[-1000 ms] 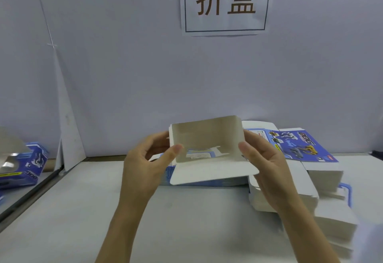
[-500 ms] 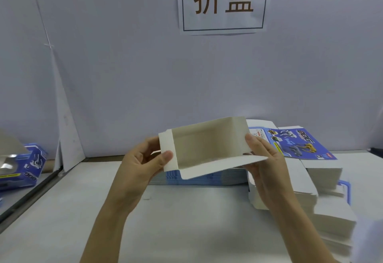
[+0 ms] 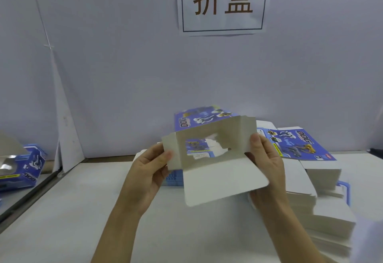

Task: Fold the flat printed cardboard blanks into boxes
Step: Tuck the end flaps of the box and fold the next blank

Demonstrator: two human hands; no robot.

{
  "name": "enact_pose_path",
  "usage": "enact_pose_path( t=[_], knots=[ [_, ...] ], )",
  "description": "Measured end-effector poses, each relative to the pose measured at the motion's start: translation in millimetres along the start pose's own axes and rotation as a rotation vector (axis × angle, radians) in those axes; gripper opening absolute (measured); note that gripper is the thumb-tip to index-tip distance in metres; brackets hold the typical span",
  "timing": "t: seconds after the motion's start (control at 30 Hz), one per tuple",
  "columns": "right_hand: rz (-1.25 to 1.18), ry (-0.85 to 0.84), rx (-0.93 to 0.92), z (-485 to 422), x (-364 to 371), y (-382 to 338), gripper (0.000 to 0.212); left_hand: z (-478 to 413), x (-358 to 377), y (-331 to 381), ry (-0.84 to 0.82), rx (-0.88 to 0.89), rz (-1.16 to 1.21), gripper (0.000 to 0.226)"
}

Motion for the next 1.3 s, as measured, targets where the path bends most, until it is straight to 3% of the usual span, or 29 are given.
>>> enact_pose_path(
  t=[0.1,0.17,0.23,0.37,0.43,0.5,0.57,0.63,0.7,0.97,1.1,1.3],
  knots=[
    [0.021,0.082,-0.182,6.6,-2.4,-16.2,0.028,5.6,-1.3,-22.3,0.105,-0.242,-0.196,0.033],
    [0.021,0.069,-0.243,10.2,-0.3,-20.5,0.025,18.2,19.5,-38.8,-0.031,-0.455,-0.091,0.033],
    [0.056,0.052,-0.254,11.1,2.0,-18.8,0.023,30.8,46.3,-43.3,-0.183,-0.555,0.094,0.029],
    [0.087,-0.041,-0.255,10.8,13.4,-20.3,0.016,28.9,59.8,-39.0,-0.187,-0.455,0.175,0.02],
    [0.155,-0.071,-0.37,15.1,14.1,-38.2,0.016,24.9,57.4,-31.6,-0.155,-0.371,0.14,0.025],
    [0.472,-0.177,-0.627,31.5,28.2,-65.3,0.012,19.8,50.4,-22.8,-0.101,-0.28,0.125,0.039],
    [0.858,-0.392,-0.823,49.8,51.9,-68.9,0.016,15.4,44.7,-12.7,-0.077,-0.195,0.11,0.052],
    [1.053,-0.607,-0.753,55.4,65.8,-51.8,0.023,14.6,47.9,-4.5,-0.14,-0.155,0.109,0.054],
    [1.091,-0.689,-0.654,54.6,69.3,-38.4,0.021,14.9,48.9,-1.5,-0.175,-0.155,0.114,0.054],
    [1.035,-0.603,-0.653,47.2,65.8,-37.2,0.02,15.4,54.7,-3.8,-0.169,-0.162,0.197,0.052],
    [1.01,-0.552,-0.66,45.7,66.4,-40.2,0.024,19.5,56.0,-9.0,-0.148,-0.179,0.103,0.048],
    [0.925,-0.637,-0.392,40.0,59.3,-28.4,0.017,17.7,55.9,-0.2,-0.164,-0.14,0.16,0.047]
  ],
)
Point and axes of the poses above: each hand's wrist, its own z-axis away from the middle knuckle, its own x-axis out of the palm, y = z × x, the point moved 9 cm from there along -z, towards the middle knuckle, and after that the axes turned 4 degrees about x, right-handed, at the moved point
